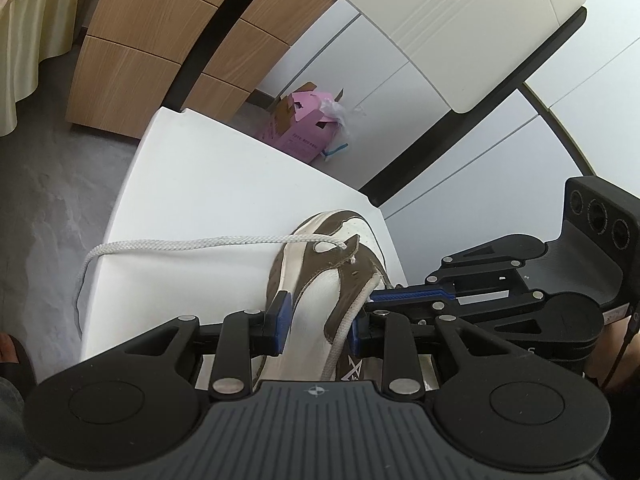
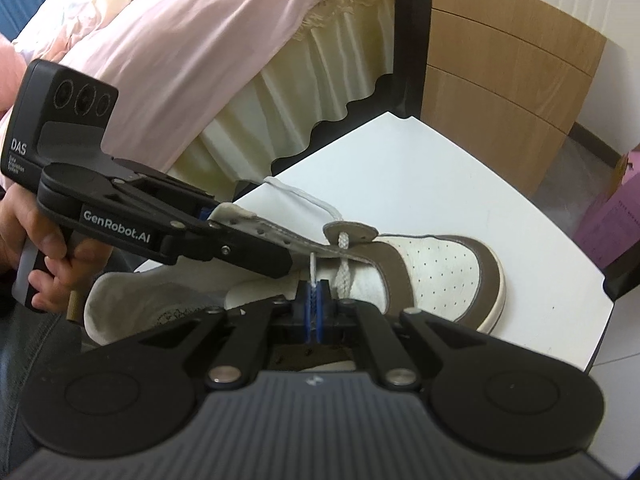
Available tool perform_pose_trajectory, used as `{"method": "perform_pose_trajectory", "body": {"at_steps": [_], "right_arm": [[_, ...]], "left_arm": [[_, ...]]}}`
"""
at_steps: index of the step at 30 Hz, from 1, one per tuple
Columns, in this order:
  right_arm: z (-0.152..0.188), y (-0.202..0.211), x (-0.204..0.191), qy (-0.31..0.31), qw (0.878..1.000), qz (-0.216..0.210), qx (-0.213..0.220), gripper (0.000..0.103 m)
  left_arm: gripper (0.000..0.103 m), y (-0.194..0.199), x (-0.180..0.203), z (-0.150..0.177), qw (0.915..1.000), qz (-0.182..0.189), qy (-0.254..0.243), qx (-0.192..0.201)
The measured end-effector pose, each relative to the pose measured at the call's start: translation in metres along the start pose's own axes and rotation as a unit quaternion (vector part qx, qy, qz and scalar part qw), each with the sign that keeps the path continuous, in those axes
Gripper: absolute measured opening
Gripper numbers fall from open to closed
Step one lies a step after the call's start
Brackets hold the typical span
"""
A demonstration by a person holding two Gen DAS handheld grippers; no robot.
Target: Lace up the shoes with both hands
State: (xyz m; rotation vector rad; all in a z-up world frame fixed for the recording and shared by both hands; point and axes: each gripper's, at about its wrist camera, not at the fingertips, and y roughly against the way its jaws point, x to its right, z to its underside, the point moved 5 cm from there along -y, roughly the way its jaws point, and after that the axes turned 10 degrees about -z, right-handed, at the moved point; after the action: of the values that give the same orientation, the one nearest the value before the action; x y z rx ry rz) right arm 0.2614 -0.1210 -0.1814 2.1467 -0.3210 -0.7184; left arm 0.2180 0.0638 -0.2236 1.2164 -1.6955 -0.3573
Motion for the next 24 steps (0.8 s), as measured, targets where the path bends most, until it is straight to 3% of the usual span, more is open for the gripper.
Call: {"method": "perform_pose_trajectory", "body": {"at_steps": [6, 10, 17, 24], "right_arm": [[0.000, -0.001, 0.003, -0.018, 1.000, -0.005, 0.002, 0.002], [0.000, 0.000, 0.005, -0.025, 1.000, -0.006, 0.007, 0.002], [0.000, 0.001, 0.006, -0.030, 0.999, -0.001, 0.018, 0.002], [-0.003, 0.005, -0.001, -0.008, 0.999, 0.011, 0.033, 0.003]], "left_arm": [[0.032, 0.001, 0.002, 0.000, 0.9999, -0.005, -0.009, 0.001], [0.032, 0.003, 0.009, 0.002, 0.9986, -0.023, -0.047, 0.011], [0.031, -0.002, 0.027, 0.013, 0.9849, -0.078, -0.153, 0.020], [0.031, -0.001, 0.034, 0.018, 0.9766, -0.089, -0.194, 0.028]]}}
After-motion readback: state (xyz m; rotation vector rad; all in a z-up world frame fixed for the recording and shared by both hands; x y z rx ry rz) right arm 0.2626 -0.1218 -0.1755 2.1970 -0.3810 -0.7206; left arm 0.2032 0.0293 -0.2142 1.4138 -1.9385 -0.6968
